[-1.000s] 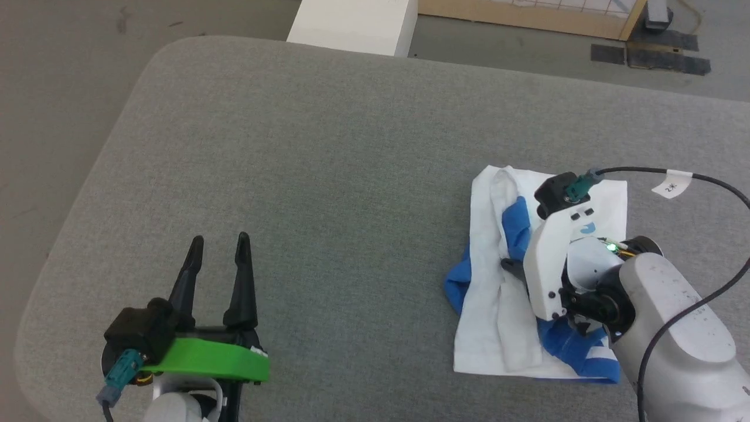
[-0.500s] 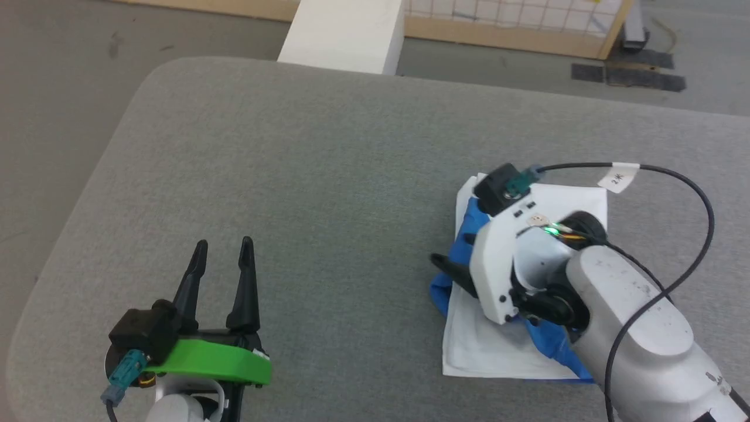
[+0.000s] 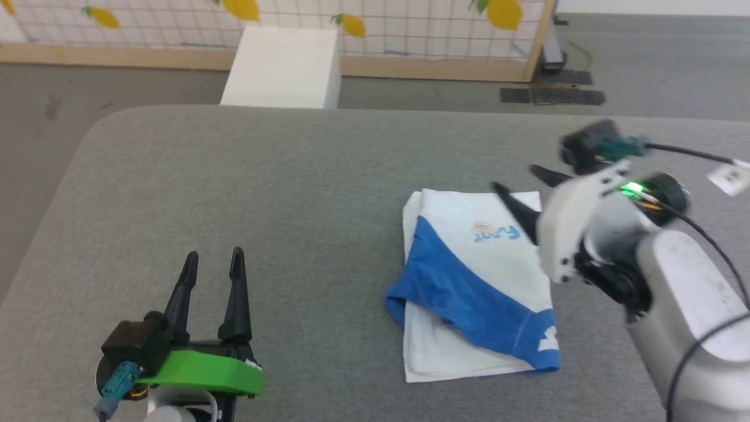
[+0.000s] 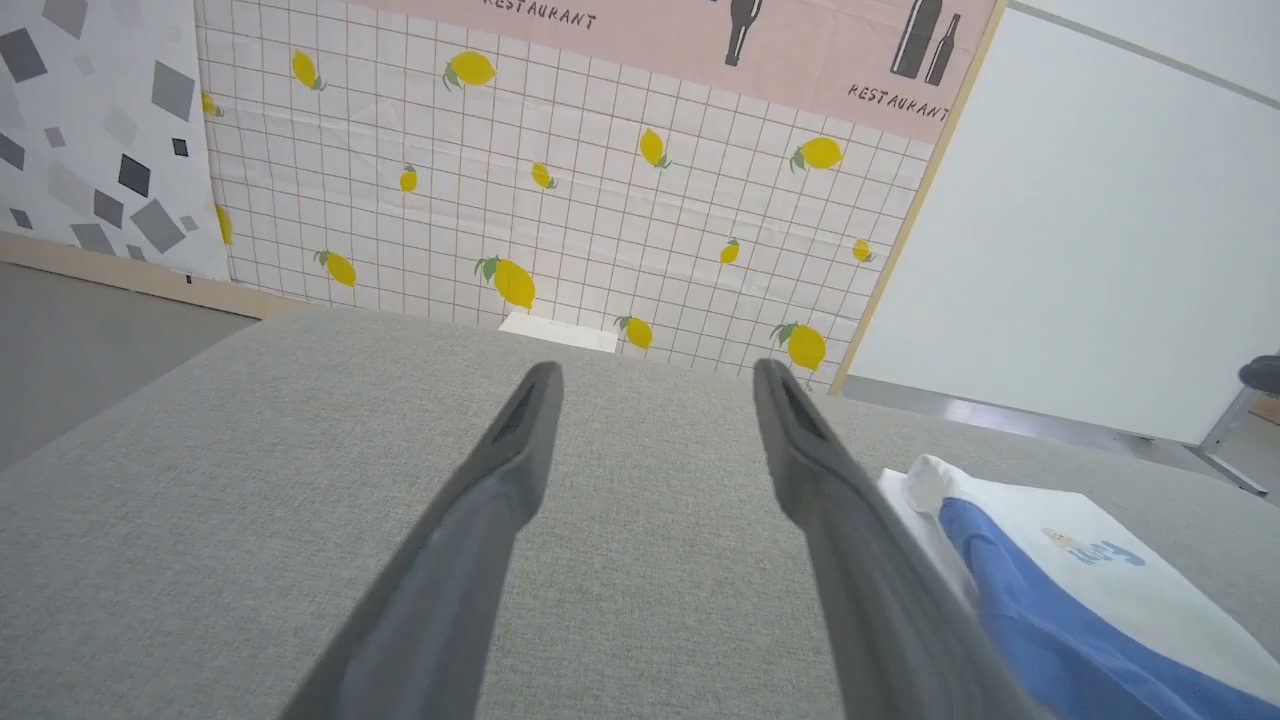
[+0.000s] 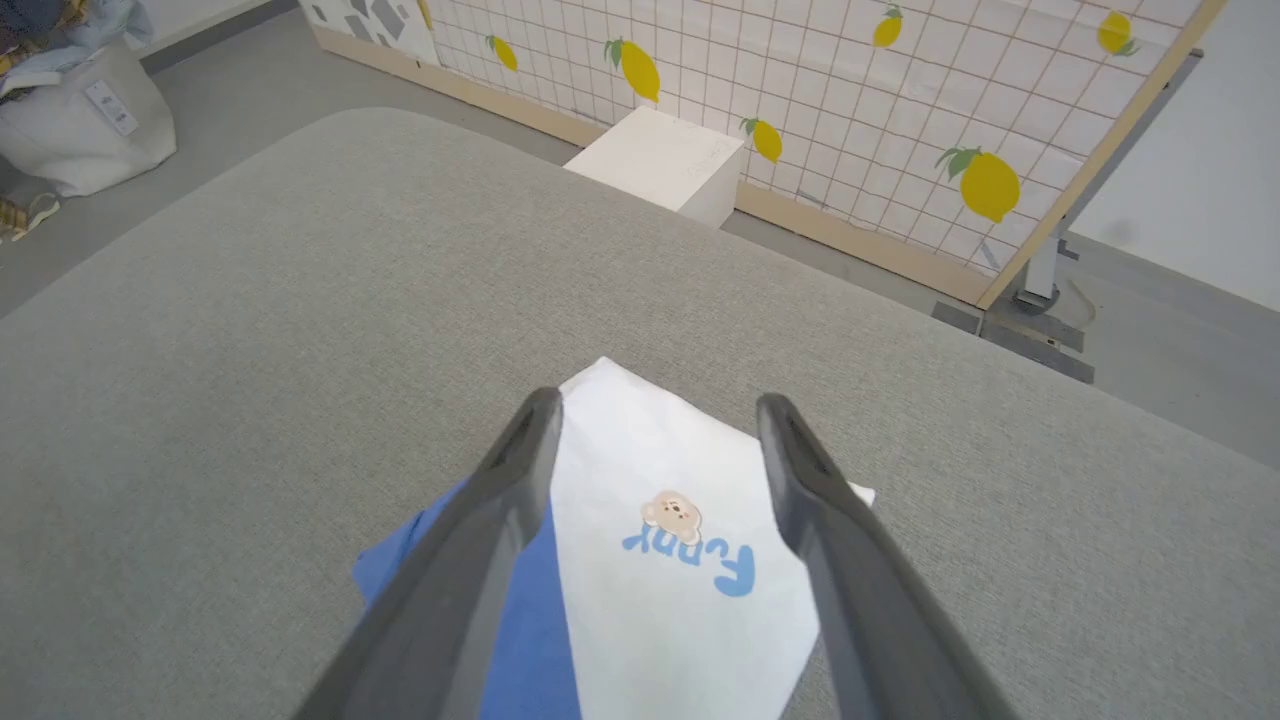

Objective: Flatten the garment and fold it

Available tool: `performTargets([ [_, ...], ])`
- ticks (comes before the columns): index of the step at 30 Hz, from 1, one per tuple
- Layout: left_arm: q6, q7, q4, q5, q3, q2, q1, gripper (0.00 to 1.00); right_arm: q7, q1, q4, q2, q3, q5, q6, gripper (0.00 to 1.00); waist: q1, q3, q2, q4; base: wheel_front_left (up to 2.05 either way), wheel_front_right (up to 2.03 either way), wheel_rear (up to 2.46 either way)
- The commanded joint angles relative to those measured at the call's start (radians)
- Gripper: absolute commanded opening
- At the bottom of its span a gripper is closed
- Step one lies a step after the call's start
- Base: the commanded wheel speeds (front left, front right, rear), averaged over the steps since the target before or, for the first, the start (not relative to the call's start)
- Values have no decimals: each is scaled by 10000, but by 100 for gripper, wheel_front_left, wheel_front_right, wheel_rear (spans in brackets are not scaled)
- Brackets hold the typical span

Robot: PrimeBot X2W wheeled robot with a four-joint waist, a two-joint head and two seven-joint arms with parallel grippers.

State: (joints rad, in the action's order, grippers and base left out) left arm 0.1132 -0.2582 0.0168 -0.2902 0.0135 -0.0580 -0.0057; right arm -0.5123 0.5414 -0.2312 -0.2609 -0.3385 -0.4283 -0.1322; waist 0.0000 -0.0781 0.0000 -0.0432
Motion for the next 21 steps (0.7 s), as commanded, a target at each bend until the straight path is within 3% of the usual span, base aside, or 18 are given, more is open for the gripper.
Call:
performTargets([
  [1,-31,-36,-56,54,-5,-27,130,100,43,-405,-41,71,439,407,15,100,0,125,0,296,0,0,0],
  [3,-34,-36,-90,60,33,-25,115,100,-116,-1050,-160,294,1516,1359,15,100,0,10,0,364,0,0,0],
  [8,-24,-36,-94,55,109,-22,27,100,-598,-1828,-348,853,2392,2381,15,100,0,-273,0,325,0,0,0],
  [14,0,-36,-64,23,247,-18,-223,100,-841,-2000,-736,1425,2719,2823,15,100,0,-755,0,83,0,0,0],
  [21,16,-36,26,-10,282,-11,-436,100,-1254,-1837,-1477,1623,2622,2955,15,100,0,-1027,0,-137,0,0,0],
])
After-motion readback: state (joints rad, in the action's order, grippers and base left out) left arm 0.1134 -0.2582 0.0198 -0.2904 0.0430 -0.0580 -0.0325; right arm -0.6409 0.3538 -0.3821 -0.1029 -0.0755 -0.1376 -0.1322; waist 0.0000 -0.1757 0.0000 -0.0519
